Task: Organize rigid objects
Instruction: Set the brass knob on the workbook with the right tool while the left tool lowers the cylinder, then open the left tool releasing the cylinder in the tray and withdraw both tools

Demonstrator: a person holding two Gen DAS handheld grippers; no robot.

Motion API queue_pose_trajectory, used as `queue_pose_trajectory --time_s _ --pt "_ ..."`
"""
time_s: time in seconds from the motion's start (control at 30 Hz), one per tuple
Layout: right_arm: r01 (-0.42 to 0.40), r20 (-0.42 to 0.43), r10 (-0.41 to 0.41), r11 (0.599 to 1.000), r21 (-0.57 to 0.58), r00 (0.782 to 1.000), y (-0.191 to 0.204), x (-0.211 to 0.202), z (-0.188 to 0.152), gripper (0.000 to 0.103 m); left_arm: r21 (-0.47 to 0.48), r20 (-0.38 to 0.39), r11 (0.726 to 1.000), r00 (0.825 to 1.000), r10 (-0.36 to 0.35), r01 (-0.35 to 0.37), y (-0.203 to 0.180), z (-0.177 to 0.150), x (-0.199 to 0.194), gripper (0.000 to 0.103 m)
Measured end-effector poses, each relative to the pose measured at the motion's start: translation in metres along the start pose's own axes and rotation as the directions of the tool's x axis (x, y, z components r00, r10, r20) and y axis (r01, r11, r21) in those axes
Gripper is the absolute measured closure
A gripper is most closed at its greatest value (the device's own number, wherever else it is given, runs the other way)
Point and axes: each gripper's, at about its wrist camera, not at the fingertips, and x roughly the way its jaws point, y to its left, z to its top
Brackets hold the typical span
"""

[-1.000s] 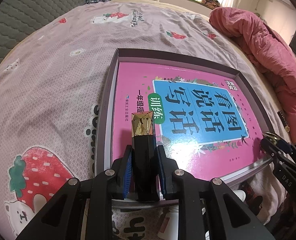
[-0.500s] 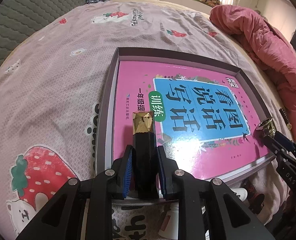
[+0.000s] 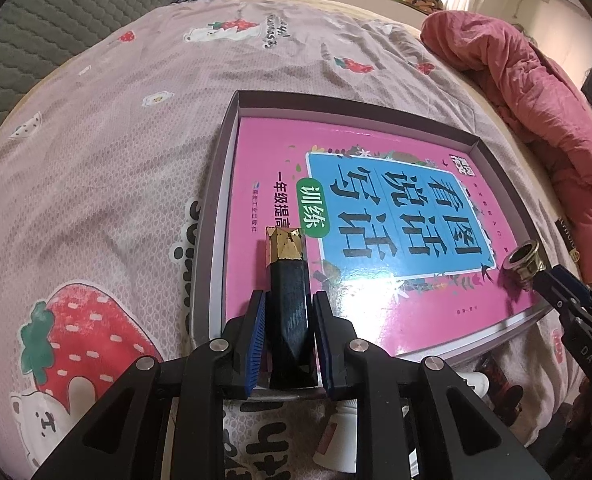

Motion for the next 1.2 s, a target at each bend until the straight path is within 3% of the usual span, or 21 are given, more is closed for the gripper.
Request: queue_pose_trajectory --time_s 0.63,0.77,1.2 --pt "-0.018 0.030 0.018 1.000 0.009 0.999 -0.001 -0.017 -0.003 0.053 -0.018 0.016 1.000 1.000 -0.021 0.021 -0.002 0.000 -0.020 0.068" --pt "-0.026 0.043 0.026 1.000 0.004 0.999 0.000 -0.022 -0.003 0.053 -0.025 0.030 0.999 0.999 -0.025 0.026 -0.002 -0.001 -0.026 0.055" --pt "-0.037 0.058 0.038 0.999 -0.010 0.998 0.006 -0.033 -0.004 0.053 -0.031 0.074 0.998 0.996 -0.056 0.058 -0.001 -0.001 -0.048 0.042"
